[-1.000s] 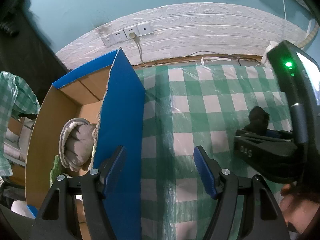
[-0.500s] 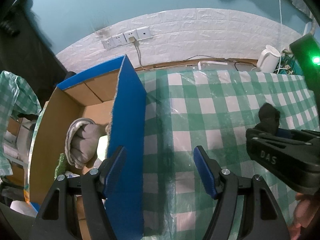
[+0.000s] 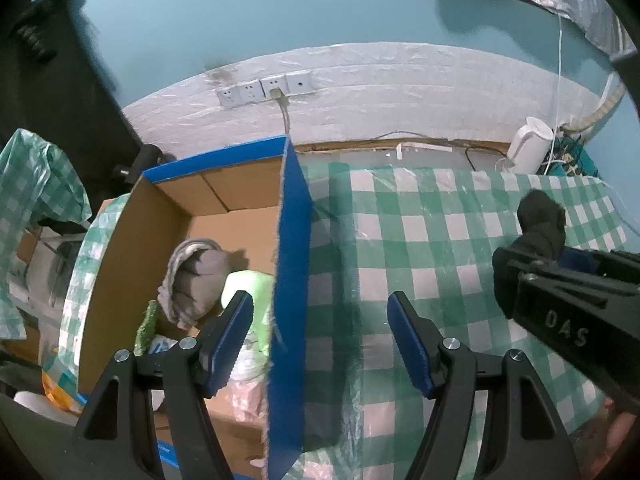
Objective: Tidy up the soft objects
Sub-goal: 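Lift the black sock and carry it over the box with the right tool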
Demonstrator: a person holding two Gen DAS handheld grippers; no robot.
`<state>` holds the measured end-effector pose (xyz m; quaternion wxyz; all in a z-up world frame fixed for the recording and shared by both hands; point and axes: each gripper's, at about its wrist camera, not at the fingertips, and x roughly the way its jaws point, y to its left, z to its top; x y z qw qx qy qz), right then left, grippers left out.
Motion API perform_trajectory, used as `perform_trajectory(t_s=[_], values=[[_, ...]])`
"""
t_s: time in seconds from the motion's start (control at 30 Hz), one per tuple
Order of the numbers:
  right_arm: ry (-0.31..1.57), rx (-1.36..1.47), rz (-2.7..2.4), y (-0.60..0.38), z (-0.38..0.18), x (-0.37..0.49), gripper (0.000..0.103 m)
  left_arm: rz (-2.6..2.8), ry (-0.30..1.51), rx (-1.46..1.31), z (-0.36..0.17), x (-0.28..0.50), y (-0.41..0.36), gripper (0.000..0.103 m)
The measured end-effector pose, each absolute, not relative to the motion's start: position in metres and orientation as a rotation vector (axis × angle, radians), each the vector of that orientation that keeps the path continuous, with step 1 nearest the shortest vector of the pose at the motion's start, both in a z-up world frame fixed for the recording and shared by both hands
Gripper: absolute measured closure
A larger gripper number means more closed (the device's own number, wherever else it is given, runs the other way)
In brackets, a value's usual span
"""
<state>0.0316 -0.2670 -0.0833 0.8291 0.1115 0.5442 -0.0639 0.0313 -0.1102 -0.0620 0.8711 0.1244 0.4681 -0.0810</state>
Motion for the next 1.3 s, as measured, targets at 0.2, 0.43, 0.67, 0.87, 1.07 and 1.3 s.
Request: perform_trajectory(t_s=[0.2,0.43,0.67,0.87,1.07,1.3], values=[[1.104,0.204,-0.096,-0.248,-0.055,0.028,0.064,-0.142,0.971,0.229,-0.049,0.03,-0.083,0.032],[1.072,0.151,-0.025,-0.217,-0.036,0.028,0.064,-0.096,0.929,0.192,-0.033,0.029,-0.046,0.036],[1.062,0.101,0.055,-0.177,-0.029,0.035,0.064,-0.034,0.946,0.169,-0.036,0.033,-0.008,0.048],[1.062,0.084,0.106,-0.151,-0.028,0.042,0.064,0.012,0.998,0.139,-0.046,0.038,0.025,0.075],[1.064,0.067,0.151,-0.127,-0.029,0.049,0.064,0.041,1.021,0.117,-0.053,0.037,0.051,0.091],[1.085,0.047,0.202,-0.103,-0.039,0.054,0.064,0.05,1.032,0.104,-0.058,0.036,0.067,0.095]])
